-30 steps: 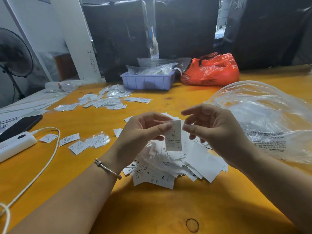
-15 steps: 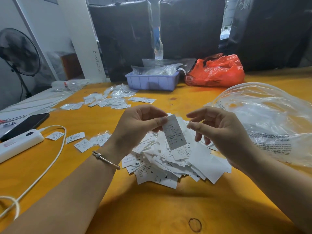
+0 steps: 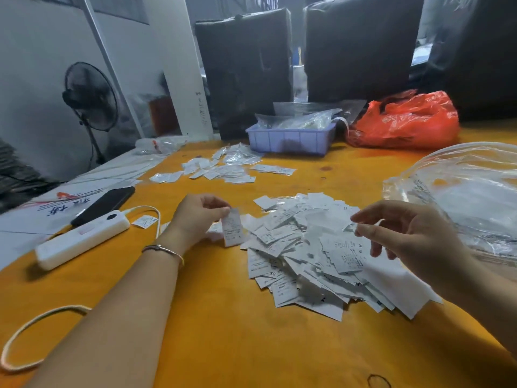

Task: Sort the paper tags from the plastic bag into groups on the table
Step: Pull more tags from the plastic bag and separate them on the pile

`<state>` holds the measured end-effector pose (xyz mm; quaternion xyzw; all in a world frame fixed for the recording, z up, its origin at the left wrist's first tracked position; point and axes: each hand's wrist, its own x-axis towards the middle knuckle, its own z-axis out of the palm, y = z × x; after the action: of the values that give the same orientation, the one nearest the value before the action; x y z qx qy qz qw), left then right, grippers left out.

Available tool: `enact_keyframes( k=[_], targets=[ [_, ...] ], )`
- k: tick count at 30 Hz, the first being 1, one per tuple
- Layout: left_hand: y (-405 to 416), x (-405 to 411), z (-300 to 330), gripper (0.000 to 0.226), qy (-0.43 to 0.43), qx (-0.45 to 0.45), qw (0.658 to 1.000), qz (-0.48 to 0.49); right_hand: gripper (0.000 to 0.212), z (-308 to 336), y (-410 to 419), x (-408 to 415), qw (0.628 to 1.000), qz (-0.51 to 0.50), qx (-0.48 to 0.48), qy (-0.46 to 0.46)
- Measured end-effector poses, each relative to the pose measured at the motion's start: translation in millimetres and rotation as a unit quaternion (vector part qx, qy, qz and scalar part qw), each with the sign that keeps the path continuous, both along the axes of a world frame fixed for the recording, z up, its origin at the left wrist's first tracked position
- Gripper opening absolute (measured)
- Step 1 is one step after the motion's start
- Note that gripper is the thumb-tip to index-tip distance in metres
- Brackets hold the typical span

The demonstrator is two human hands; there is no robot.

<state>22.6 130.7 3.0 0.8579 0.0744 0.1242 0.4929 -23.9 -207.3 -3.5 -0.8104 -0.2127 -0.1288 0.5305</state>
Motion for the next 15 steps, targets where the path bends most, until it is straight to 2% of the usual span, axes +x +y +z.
enact_keyframes(
  k=[2,6,10,13,15],
  targets=[
    [8.1,4.3,-8.4,0.011,0.014,0.012,1.0,0.019,0.014,-1.2,0.8,0.4,1.0,-0.003,0.005,-0.005],
    [15.5,10.1,-18.9,0.015,0.023,0.118,0.992,0.04,0.018,-2.4,2.5,1.5,1.0,-0.013,0.001,-0.017],
    [11.6,8.4,-19.8,0.014,0.03,0.17,0.984,0.05,0.019,-3.5,2.2,1.0,0.999,-0.023,-0.02,-0.027],
    [4.6,4.2,-7.8,0.011,-0.018,0.195,0.978,0.072,0.017,-0.6,0.1,2.1,0.997,-0.051,-0.043,-0.047],
    [-9.4,0.2,8.0,0.013,-0.07,0.192,0.977,0.056,0.015,3.5,-2.1,2.1,0.987,-0.097,-0.087,-0.093]
  ],
)
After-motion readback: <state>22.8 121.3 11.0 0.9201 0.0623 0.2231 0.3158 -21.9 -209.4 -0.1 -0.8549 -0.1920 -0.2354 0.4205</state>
